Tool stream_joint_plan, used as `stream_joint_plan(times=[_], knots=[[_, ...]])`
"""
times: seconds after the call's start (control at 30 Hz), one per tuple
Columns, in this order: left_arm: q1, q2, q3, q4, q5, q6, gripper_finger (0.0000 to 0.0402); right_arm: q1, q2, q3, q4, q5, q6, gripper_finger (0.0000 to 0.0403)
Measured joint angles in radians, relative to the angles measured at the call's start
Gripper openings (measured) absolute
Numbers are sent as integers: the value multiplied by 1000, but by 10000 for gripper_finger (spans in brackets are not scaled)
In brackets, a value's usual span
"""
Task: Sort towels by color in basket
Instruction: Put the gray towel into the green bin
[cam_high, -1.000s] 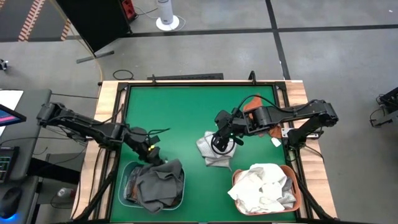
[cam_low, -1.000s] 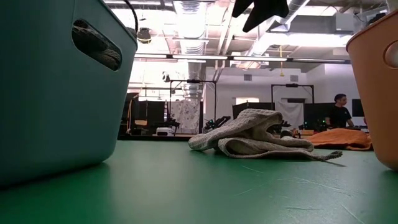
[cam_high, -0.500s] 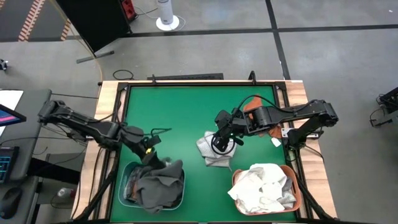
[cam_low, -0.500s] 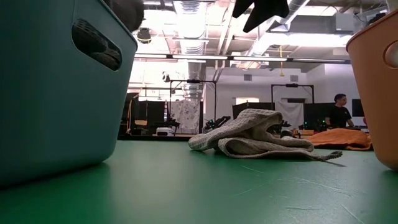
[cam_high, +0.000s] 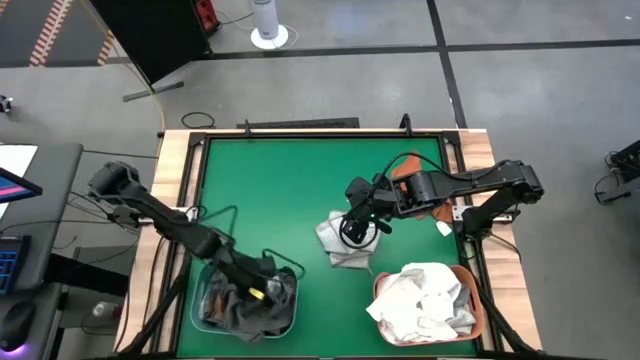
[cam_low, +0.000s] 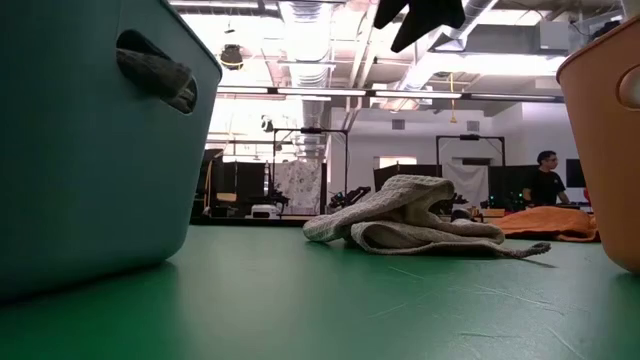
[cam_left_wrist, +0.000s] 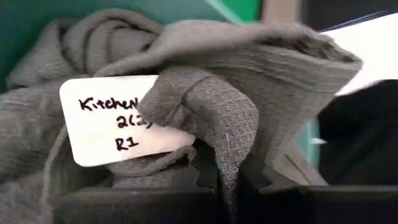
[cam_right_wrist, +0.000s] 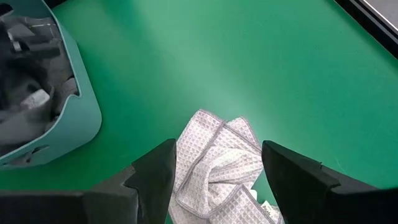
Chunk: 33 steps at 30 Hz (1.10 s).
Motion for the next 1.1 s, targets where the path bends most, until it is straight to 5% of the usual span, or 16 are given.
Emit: stream_joint_plan(times=[0.3,0.6,1.1], knots=[[-5,253,140,-165,-58,-17,9,0,0,0,-10,0,0,265],[4,328,140,-204,-68,2,19,2,0,0,-24,-5,0,265],[43,148,175,-211,8,-30,235,8,3,0,-58,-49,-50,265]])
